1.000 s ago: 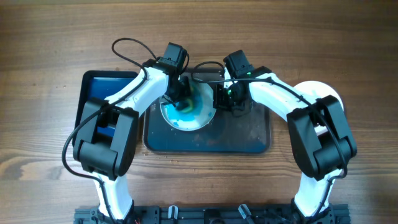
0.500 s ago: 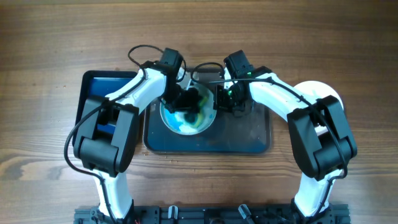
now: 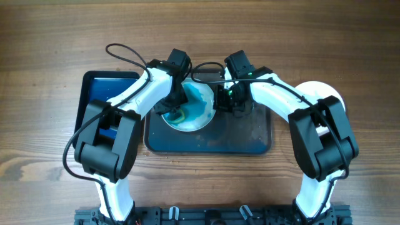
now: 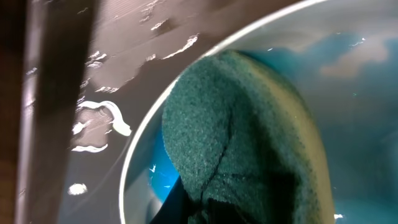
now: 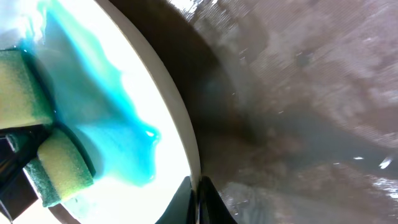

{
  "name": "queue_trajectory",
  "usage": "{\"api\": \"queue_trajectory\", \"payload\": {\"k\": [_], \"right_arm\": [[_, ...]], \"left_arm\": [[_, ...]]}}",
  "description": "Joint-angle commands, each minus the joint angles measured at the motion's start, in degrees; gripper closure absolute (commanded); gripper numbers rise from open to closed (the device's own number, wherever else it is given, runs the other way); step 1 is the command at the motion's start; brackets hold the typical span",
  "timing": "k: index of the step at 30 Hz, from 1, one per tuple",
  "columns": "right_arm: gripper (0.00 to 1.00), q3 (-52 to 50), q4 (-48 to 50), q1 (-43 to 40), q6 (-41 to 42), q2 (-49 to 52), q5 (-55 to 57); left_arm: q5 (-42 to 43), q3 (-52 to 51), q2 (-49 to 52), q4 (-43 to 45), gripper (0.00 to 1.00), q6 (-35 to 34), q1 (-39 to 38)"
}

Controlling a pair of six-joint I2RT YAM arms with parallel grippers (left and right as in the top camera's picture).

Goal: Clean dirty plates on tray and stack at the side
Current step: 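Scrub the last plate with the sponge in the left gripper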

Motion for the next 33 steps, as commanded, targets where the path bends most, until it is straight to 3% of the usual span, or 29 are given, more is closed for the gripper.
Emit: {"api": "queue_trajectory", "payload": {"k": [1, 3, 5, 7, 10, 15, 18, 21, 26, 28, 33], "right_arm": [[0.96, -0.1, -0.5, -0.6, 0.0, 1.4, 1.4], [0.96, -0.1, -0.5, -0.6, 0.0, 1.4, 1.4], [0.96, -0.1, -0.5, -0.6, 0.0, 1.4, 1.4], [0.96, -0.1, -0.5, -0.6, 0.0, 1.4, 1.4], [0.96, -0.1, -0.5, -0.6, 0.0, 1.4, 1.4], [0.96, -0.1, -0.5, -0.6, 0.0, 1.4, 1.4], [0.96, -0.1, -0.5, -0.6, 0.0, 1.4, 1.4], [0.96, -0.1, -0.5, -0.6, -0.2, 1.4, 1.5], [0.96, -0.1, -0.5, -0.6, -0.2, 1.4, 1.7], [0.96, -0.1, -0.5, -0.6, -0.2, 1.4, 1.7], [0.96, -0.1, -0.6, -0.2, -0.7, 1.4, 2.1]], "left_arm": [[2.3, -2.5, 2.4, -2.4, 0.96, 4.6, 0.8], [11.0, -2.5, 2.4, -1.2, 0.96, 13.0, 0.4], [25.4, -2.5, 2.4, 0.1, 0.96, 26.1, -0.1], [32.7, -2.5, 2.4, 1.1, 0.96, 32.7, -0.2], [37.0, -2.4, 2.4, 3.7, 0.96, 36.1, -0.2], [37.1, -2.4, 2.4, 12.1, 0.96, 35.5, 0.0], [28.3, -2.4, 2.4, 17.2, 0.96, 27.2, 0.8], [10.9, -2.2, 2.4, 18.9, 0.96, 17.2, 2.4], [-4.0, 3.0, 2.3, 7.6, 0.96, 13.3, 6.7], [-7.7, 6.0, 2.2, 1.7, 0.96, 13.3, 8.2], [-6.7, 13.0, 1.6, -9.7, 0.96, 11.9, 10.9]]}}
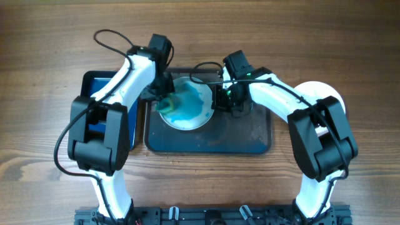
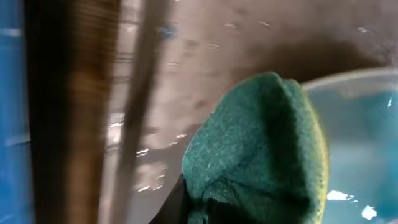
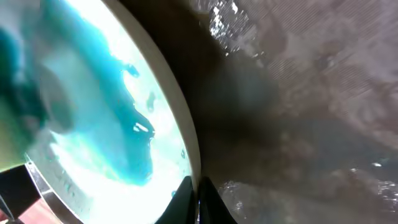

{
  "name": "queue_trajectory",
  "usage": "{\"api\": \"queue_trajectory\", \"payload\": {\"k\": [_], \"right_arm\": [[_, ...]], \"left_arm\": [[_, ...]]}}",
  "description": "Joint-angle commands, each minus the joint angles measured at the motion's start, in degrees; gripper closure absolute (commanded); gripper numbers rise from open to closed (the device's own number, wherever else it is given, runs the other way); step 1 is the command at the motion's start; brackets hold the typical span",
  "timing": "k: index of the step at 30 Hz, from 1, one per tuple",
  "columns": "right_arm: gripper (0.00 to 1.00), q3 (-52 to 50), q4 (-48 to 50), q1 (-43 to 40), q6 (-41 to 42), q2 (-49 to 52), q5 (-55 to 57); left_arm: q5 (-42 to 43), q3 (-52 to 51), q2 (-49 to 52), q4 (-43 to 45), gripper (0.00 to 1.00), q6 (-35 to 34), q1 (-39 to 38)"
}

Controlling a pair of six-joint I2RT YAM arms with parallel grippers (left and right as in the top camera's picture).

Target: Clean dirty plates on tray and stack at the side

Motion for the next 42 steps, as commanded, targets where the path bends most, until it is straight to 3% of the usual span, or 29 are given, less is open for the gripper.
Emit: {"api": "queue_trajectory", "payload": {"k": [1, 6, 12, 21, 33, 40, 42], "right_arm": [[0.96, -0.2, -1.2, -0.6, -1.0, 1.4, 2.1], [0.96, 0.0, -1.4, -0.3, -1.7, 0.2, 3.3], [0.96, 0.0, -5.1, -0.1, -5.7, -8.3, 15.6], [0.96, 0.0, -12.8, 11.2, -8.0, -20.6, 58.2], [0.96, 0.0, -14.7, 37.0, -8.2, -22.3, 107.5], [0.96, 0.0, -12.0, 39.6, -9.1, -22.3, 105.7], [0.96, 0.0, -11.8, 39.2, -8.8, -22.3, 97.8]], "left_arm": [[-8.5, 5.6, -0.1, -5.6, 0.96, -2.7, 3.5], [-6.8, 8.7, -3.7, -11.3, 0.96, -2.2, 4.0], [-6.4, 8.8, -9.4, -13.2, 0.96, -2.0, 8.7], [-6.3, 8.6, -9.6, -14.2, 0.96, -1.8, 16.6], [-6.3, 8.5, -9.6, -14.2, 0.96, -1.8, 17.6], [-6.3, 8.5, -9.6, -14.2, 0.96, -1.8, 17.6], [-6.3, 8.5, -9.6, -14.2, 0.96, -1.8, 17.6]]}}
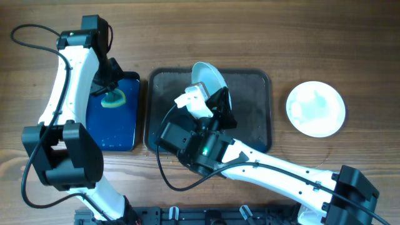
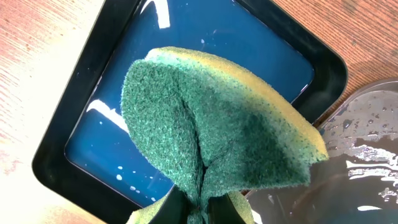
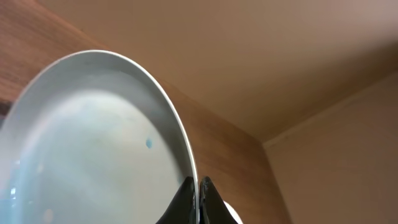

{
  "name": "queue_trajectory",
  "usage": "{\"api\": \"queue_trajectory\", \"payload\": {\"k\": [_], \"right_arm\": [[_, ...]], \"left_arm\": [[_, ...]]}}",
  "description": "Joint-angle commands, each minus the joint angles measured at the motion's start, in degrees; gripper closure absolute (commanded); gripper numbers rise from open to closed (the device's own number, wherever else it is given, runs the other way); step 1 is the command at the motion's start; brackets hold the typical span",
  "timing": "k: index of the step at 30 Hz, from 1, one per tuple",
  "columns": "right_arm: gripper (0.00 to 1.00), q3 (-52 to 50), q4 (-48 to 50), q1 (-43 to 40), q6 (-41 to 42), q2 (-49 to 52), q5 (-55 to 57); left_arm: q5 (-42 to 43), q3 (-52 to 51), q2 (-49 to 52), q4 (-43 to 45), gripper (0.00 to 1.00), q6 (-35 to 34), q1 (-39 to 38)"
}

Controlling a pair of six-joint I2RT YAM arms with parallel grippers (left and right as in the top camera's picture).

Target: Clean dirty plates on tray and stack at the side

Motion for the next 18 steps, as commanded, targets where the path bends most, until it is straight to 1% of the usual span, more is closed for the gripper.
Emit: {"api": "queue_trajectory", "payload": {"k": [1, 3, 5, 8, 10, 12, 14, 15, 17, 18], "right_arm": [[0.96, 0.0, 0.4, -1.1, 0.1, -1.5, -12.5], [0.96, 0.0, 0.6, -4.1, 0.2, -1.5, -28.0], [0.96, 0.0, 1.0, -7.6, 1.7, -1.5, -39.5], [0.96, 0.0, 3.3, -18.6, 1.7, -2.3, -64.3], [0.96, 0.0, 3.7, -26.3, 1.4, -3.8, -75.1], [0.96, 0.0, 2.7, -37.4, 1.5, -6.5, -84.4], [0.96, 0.0, -2.2, -51.0, 2.4, -9.4, -84.4], [0.96, 0.0, -6.4, -60.6, 3.0, -10.2, -81.3], [0.96, -0.3, -10.8, -71.8, 2.9, -9.4, -73.2], [0.96, -0.8, -11.5, -75.2, 2.8, -9.2, -71.9]], "left_arm": [[-0.7, 0.7, -1.0, -0.1, 0.96, -0.5, 0.3], [-0.7, 0.7, -1.0, -0.1, 0.96, -0.5, 0.3], [-0.7, 0.7, -1.0, -0.2, 0.96, -0.5, 0.3], [-0.7, 0.7, -1.0, -0.3, 0.96, -0.5, 0.3], [-0.7, 0.7, -1.0, -0.5, 0.96, -0.5, 0.3], [-0.7, 0.7, -1.0, -0.7, 0.96, -0.5, 0.3], [-0.1, 0.7, -1.0, -0.9, 0.96, -0.5, 0.3], [0.7, 0.7, -1.0, -0.9, 0.96, -0.5, 0.3], [0.7, 0.7, -1.0, -0.9, 0.96, -0.5, 0.3], [0.7, 0.7, -1.0, -1.2, 0.96, -0.5, 0.3]]}}
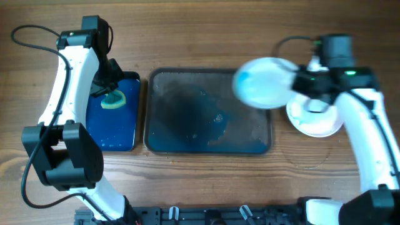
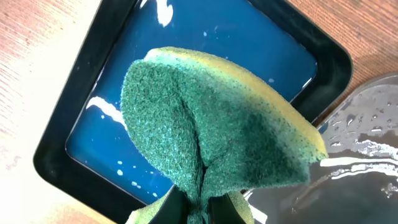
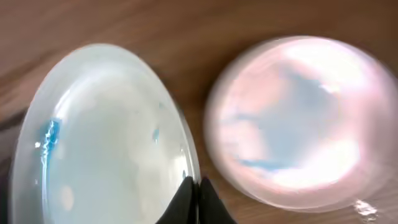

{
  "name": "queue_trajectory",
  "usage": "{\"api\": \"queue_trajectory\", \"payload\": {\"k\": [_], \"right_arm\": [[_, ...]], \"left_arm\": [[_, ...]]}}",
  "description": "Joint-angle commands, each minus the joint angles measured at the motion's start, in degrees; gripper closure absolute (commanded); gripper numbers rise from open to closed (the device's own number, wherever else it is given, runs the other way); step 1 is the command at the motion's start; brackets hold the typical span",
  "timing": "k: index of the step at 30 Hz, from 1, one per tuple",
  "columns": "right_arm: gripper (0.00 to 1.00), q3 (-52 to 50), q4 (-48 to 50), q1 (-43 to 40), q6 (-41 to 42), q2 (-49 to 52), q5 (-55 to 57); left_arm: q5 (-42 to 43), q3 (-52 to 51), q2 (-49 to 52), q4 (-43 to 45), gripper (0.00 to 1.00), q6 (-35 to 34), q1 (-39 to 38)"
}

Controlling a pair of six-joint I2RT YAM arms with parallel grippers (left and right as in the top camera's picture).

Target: Clean dirty plates on tray and stack at the side

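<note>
My right gripper [image 3: 195,186] is shut on the rim of a white plate [image 1: 262,81] [image 3: 99,143], which has a few blue streaks on it. The plate hangs over the right end of the dark wet tray [image 1: 187,75], just left of a stack of white plates [image 1: 315,119] [image 3: 292,118] on the table at the right. My left gripper [image 2: 198,202] is shut on a folded green and yellow sponge [image 2: 211,124] [image 1: 113,99], held over the blue basin [image 1: 122,134] [image 2: 205,37] at the left.
The tray holds blue water smears and no plate. The blue basin sits left of the tray and contains blue liquid. A black cable loops from the left arm near the table's back left. Bare wooden table surrounds the tray and the stack.
My right gripper has gone from above the tray's middle, plate tilted up, to the right beside the plate stack, still holding the plate. The left gripper and sponge stayed over the basin.
At first the left gripper pressed the sponge on the blue-smeared plate in the tray while the right gripper pinched its rim. Then the sponge was at the plate's left edge. Later the sponge hung over the basin and the plate was lifted; now the plate is beside the stack.
</note>
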Motion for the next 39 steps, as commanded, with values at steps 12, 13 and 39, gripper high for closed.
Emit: {"api": "queue_trajectory", "payload": {"k": [12, 13, 39], "right_arm": [[0.68, -16.8, 11.7, -16.2, 1.1, 0.1, 4.3], [0.59, -14.6, 9.5, -16.2, 0.9, 0.0, 2.1], [0.00, 0.9, 2.9, 2.8, -14.1, -14.7, -17.4]], "left_arm": [[4.9, -7.9, -1.0, -0.9, 0.96, 5.3, 0.3], [4.9, -7.9, -1.0, -0.9, 0.96, 5.3, 0.3], [9.2, -4.8, -16.3, 4.9, 0.00, 12.0, -0.5]]}}
